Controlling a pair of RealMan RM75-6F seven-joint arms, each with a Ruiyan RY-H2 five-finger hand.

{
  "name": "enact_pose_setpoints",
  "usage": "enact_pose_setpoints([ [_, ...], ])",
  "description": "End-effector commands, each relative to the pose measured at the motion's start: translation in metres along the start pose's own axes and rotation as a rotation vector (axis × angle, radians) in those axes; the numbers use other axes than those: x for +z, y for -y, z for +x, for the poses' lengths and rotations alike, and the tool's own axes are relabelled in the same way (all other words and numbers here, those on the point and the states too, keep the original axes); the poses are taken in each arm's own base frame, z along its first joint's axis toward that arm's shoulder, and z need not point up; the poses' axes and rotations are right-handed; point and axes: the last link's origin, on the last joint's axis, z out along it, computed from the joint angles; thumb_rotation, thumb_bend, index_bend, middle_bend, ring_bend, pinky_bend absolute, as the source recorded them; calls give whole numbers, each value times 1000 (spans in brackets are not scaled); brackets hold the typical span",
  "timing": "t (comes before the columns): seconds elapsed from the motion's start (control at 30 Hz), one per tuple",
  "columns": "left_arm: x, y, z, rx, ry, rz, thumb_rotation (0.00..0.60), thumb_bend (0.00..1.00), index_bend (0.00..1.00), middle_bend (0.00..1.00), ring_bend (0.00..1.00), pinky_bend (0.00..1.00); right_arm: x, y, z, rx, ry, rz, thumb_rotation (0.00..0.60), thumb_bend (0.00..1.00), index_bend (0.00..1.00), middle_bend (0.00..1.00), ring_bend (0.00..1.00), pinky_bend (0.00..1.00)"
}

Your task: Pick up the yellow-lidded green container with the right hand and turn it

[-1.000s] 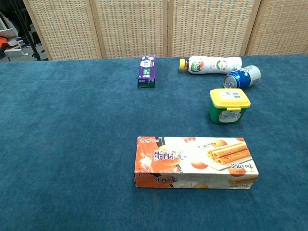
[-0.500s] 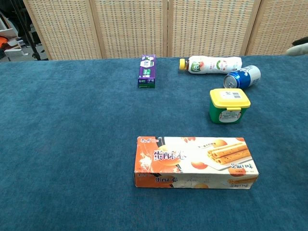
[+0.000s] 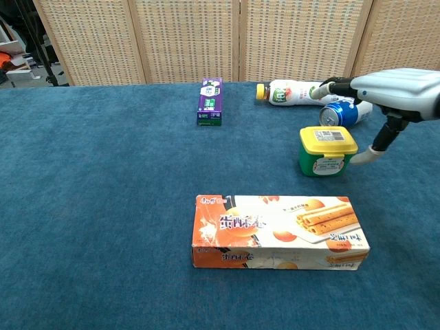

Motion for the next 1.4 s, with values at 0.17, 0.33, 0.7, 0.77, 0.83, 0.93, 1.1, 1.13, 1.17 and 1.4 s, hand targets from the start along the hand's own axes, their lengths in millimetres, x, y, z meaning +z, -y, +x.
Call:
enact_pose_setpoints([
  [0.17,5,2,-2,2,12,14,600,0,52,0,0,80,30,7,-15,-79,69,-38,600,0,73,13,0,181],
  [0.33,7,4,-3,4,17,23,600,0,52,0,0,80,39,9,-20,-92,86,-55,600,0,127,125,0,181],
  [0.7,8,4,-3,3,19,27,600,0,52,0,0,80,52,13,-27,-88,55,-63,600,296,508,525,295,222],
  [0.77,8,4,-4,-1,22,26,600,0,52,0,0,80,51,13,-25,-85,42,-58,600,363,530,548,327,251],
  [0.83,8,4,-4,-2,26,23,600,0,52,0,0,80,49,11,-22,-80,24,-53,600,408,536,553,337,266],
  [0.93,8,3,-5,2,34,15,600,0,52,0,0,80,37,5,-9,-96,-15,-31,600,414,536,553,337,268],
  [1.1,7,1,-6,5,37,7,600,0,52,0,0,80,8,-17,9,-142,-21,-10,600,414,536,549,337,268],
  [1.13,6,0,-6,5,36,5,600,0,52,0,0,80,1,-23,10,-149,-5,-9,600,419,536,547,337,268],
  [1.17,6,0,-6,4,35,3,600,0,52,0,0,80,-7,-29,11,-153,17,-8,600,423,536,546,337,269],
  [1.4,-2,-12,-12,29,51,-46,600,0,51,0,0,80,-59,-84,-6,-254,111,13,600,436,536,544,337,288],
])
